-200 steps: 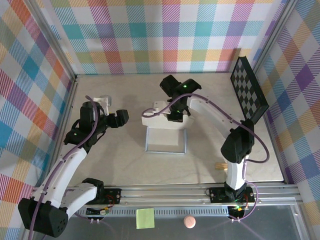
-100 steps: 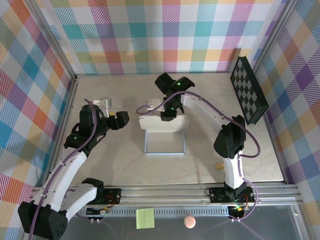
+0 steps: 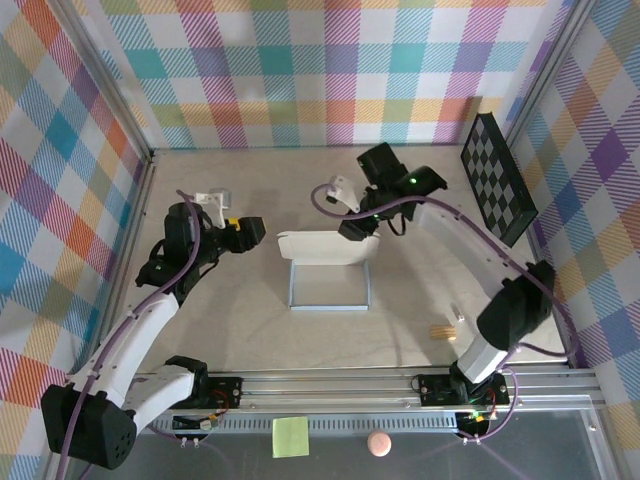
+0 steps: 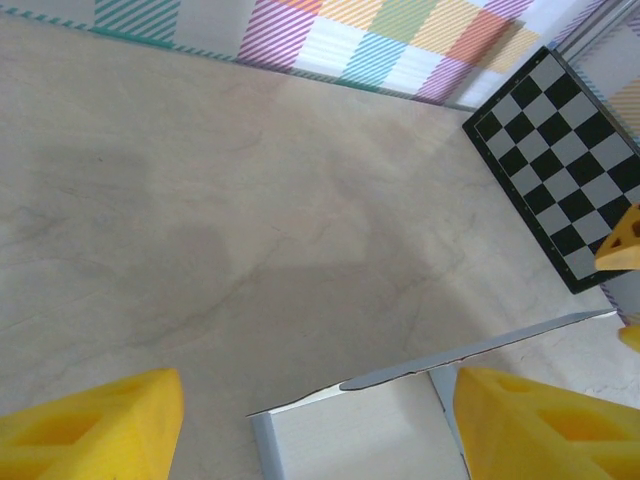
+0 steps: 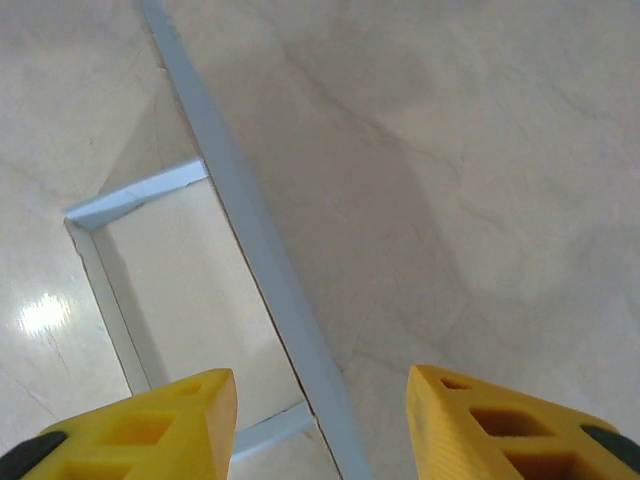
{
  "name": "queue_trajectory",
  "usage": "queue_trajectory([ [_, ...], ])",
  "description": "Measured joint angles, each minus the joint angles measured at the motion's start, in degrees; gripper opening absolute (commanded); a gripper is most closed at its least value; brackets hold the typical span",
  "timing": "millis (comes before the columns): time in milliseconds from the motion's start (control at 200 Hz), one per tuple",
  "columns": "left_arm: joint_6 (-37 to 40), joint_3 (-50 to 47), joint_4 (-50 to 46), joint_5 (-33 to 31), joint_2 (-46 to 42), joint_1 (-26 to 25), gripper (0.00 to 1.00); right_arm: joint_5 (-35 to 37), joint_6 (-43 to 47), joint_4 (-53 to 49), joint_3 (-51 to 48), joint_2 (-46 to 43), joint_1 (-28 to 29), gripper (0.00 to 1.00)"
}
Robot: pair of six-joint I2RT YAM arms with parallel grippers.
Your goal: Fold the paper box
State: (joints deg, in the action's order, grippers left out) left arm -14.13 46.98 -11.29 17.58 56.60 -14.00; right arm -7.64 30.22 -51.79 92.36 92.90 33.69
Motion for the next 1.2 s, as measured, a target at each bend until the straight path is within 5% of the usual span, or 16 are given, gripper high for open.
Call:
queue_trajectory([
  [240,0.0,-1.7,2.3,-0.1,1.2,-1.8,0.70,-0.5,-13.7,14.3,-23.3,-15.0,-5.4,0.70],
  [470,0.5,-4.7,5.5,-0.1,2.3,-3.3,0.68,-0.6,-22.4,25.1,-38.9,-25.5,-11.4,0.72],
  [770,2.7,-10.2,12.3,0.9,5.6,-4.0,0.61,-5.8,-27.8,37.5,-50.4,-26.4,-14.6,0.69],
  [1195,10.7,-17.8,27.6,4.0,10.2,-5.4,0.62,-10.2,-25.9,46.9,-50.9,-19.8,-15.0,0.66],
])
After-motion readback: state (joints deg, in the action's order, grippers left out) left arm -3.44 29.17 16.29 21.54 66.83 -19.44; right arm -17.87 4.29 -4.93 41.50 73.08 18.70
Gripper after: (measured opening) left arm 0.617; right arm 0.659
